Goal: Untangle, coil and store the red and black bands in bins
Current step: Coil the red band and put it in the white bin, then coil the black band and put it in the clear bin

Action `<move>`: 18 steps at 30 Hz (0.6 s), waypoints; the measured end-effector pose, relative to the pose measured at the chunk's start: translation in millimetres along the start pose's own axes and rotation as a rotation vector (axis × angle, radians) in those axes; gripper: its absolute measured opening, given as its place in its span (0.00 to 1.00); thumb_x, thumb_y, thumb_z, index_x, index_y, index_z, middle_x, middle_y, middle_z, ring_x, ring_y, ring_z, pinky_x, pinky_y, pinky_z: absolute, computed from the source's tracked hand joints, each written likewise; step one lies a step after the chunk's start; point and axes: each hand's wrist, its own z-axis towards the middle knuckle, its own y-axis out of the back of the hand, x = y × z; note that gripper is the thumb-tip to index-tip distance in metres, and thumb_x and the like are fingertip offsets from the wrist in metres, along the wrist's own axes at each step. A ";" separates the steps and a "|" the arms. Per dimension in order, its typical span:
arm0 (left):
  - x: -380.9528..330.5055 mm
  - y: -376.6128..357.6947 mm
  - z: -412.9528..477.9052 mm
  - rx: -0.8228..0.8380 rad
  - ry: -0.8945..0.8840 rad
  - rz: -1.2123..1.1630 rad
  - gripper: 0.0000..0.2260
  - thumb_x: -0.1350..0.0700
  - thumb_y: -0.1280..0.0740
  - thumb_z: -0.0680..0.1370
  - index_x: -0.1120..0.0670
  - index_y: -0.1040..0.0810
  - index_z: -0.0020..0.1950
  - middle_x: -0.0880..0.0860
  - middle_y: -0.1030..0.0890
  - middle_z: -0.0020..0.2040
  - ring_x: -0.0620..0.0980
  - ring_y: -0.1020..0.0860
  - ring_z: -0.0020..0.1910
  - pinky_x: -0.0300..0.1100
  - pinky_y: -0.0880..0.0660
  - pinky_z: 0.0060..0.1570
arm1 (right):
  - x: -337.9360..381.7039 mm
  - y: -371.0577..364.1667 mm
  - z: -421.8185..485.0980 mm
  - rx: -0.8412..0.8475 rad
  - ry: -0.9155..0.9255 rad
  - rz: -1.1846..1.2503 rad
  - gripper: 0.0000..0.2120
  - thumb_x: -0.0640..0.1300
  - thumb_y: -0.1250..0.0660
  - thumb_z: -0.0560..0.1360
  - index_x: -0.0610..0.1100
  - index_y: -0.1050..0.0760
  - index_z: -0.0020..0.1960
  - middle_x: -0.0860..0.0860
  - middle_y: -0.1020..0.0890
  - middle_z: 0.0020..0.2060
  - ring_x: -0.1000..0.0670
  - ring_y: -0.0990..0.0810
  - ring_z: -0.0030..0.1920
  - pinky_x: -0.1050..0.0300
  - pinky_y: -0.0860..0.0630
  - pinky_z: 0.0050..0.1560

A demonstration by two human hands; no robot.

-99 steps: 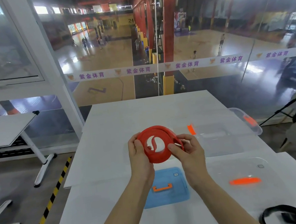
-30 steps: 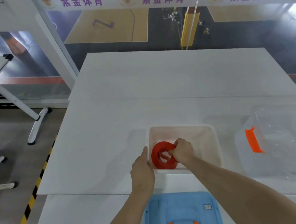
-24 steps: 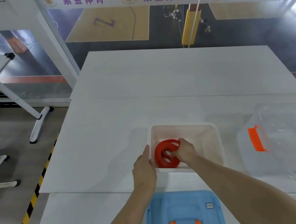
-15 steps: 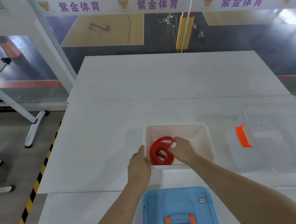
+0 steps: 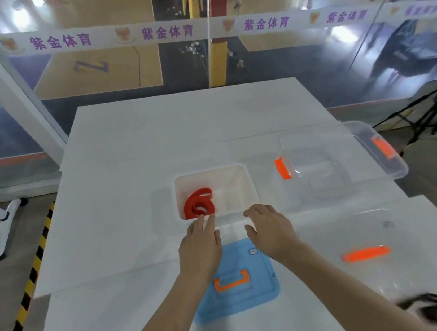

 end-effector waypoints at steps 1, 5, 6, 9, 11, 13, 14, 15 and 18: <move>-8.2 -5.6 -7.8 0.010 -0.027 0.017 0.22 0.50 0.44 0.85 0.49 0.36 0.80 0.52 0.34 0.80 0.54 0.34 0.77 0.52 0.27 0.68 | -9.2 3.4 -20.5 -0.017 -0.016 -0.014 0.19 0.48 0.37 0.82 0.48 0.25 0.72 0.52 0.23 0.69 0.46 0.26 0.70 0.48 0.23 0.63; -46.5 -27.8 -45.9 0.066 -0.132 0.106 0.23 0.48 0.45 0.86 0.48 0.40 0.82 0.52 0.38 0.82 0.54 0.38 0.80 0.51 0.35 0.74 | -49.2 13.1 -96.6 -0.055 -0.081 -0.051 0.18 0.48 0.36 0.82 0.48 0.24 0.71 0.52 0.22 0.69 0.46 0.25 0.71 0.48 0.23 0.64; -57.6 -33.3 -56.3 0.075 -0.148 0.115 0.23 0.48 0.46 0.86 0.47 0.40 0.82 0.52 0.38 0.82 0.54 0.39 0.80 0.50 0.36 0.75 | -59.9 14.5 -113.9 -0.065 -0.090 -0.057 0.18 0.49 0.35 0.82 0.48 0.23 0.70 0.52 0.21 0.68 0.46 0.24 0.70 0.47 0.22 0.63; -94.4 -54.8 -85.7 0.113 -0.197 0.149 0.22 0.48 0.48 0.86 0.47 0.39 0.82 0.52 0.37 0.81 0.53 0.38 0.80 0.50 0.36 0.74 | -95.4 16.3 -162.7 -0.105 -0.115 -0.063 0.15 0.47 0.30 0.79 0.47 0.19 0.65 0.51 0.17 0.62 0.44 0.19 0.64 0.46 0.18 0.55; -118.3 -74.3 -105.7 0.156 -0.236 0.170 0.21 0.48 0.43 0.85 0.48 0.33 0.79 0.53 0.30 0.77 0.55 0.31 0.76 0.53 0.30 0.68 | -124.5 11.2 -195.1 -0.136 -0.137 -0.041 0.13 0.45 0.27 0.76 0.47 0.18 0.60 0.51 0.15 0.57 0.43 0.16 0.59 0.47 0.17 0.48; -142.4 -101.3 -123.8 0.150 -0.269 0.169 0.19 0.49 0.35 0.81 0.49 0.23 0.72 0.53 0.20 0.68 0.55 0.21 0.66 0.53 0.22 0.56 | -160.1 3.7 -227.5 -0.140 -0.167 -0.026 0.12 0.45 0.26 0.75 0.47 0.17 0.58 0.52 0.15 0.55 0.44 0.16 0.57 0.48 0.17 0.45; -155.4 -116.8 -132.9 0.156 -0.277 0.179 0.18 0.49 0.32 0.80 0.49 0.21 0.69 0.52 0.18 0.65 0.55 0.19 0.61 0.52 0.20 0.51 | -180.3 -0.6 -243.1 -0.135 -0.181 -0.020 0.12 0.45 0.26 0.75 0.47 0.17 0.58 0.52 0.15 0.55 0.44 0.16 0.57 0.48 0.17 0.44; -169.1 -132.9 -141.9 0.162 -0.289 0.183 0.17 0.49 0.32 0.79 0.49 0.20 0.68 0.52 0.17 0.63 0.54 0.18 0.59 0.52 0.20 0.49 | -201.1 -4.3 -258.5 -0.131 -0.188 -0.014 0.11 0.45 0.26 0.75 0.47 0.17 0.58 0.52 0.15 0.55 0.44 0.16 0.57 0.48 0.17 0.43; -217.6 -182.4 -169.1 0.202 -0.308 0.178 0.20 0.48 0.41 0.84 0.48 0.28 0.75 0.52 0.24 0.71 0.55 0.24 0.67 0.52 0.24 0.57 | -268.8 -12.8 -305.0 -0.104 -0.192 -0.006 0.11 0.45 0.26 0.74 0.48 0.17 0.56 0.53 0.14 0.53 0.45 0.15 0.55 0.50 0.16 0.43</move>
